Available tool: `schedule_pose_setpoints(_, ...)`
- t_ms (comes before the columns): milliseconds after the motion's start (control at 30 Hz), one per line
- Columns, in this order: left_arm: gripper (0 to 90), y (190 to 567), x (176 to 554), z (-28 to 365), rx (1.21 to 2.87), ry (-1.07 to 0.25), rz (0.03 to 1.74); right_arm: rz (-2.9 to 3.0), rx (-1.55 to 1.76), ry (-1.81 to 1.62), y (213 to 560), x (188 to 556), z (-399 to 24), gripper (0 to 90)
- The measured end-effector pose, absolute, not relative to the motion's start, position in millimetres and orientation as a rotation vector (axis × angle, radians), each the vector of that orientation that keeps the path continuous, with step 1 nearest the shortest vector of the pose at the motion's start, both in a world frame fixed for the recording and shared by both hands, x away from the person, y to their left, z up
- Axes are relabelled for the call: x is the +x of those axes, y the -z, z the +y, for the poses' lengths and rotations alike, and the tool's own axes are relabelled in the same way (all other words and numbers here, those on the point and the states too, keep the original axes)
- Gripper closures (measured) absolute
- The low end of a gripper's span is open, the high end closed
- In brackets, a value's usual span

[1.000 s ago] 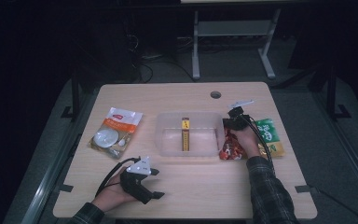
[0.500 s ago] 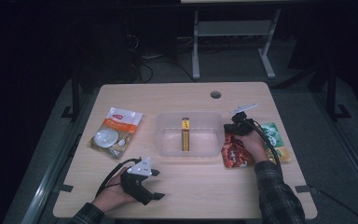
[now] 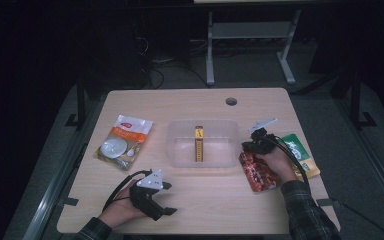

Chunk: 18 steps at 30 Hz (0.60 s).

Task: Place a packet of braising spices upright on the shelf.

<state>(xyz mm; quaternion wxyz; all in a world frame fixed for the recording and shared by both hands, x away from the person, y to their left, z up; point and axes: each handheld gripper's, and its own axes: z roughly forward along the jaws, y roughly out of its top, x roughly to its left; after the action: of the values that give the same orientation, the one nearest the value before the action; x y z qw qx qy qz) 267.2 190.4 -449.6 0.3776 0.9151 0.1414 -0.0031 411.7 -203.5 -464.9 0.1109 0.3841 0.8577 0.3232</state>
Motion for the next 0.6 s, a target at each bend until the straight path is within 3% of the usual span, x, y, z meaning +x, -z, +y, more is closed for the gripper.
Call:
schedule_pose_setpoints(367,16.0,449,266,189,2.344,0.007,0.347,2.56,1.067,-0.919,461,387,-208,90.0)
schedule_pose_setpoints(600,16.0,448,266,187,2.334,0.008,0.335,2.436,1.199,-0.934,448,383,-245,89.9)
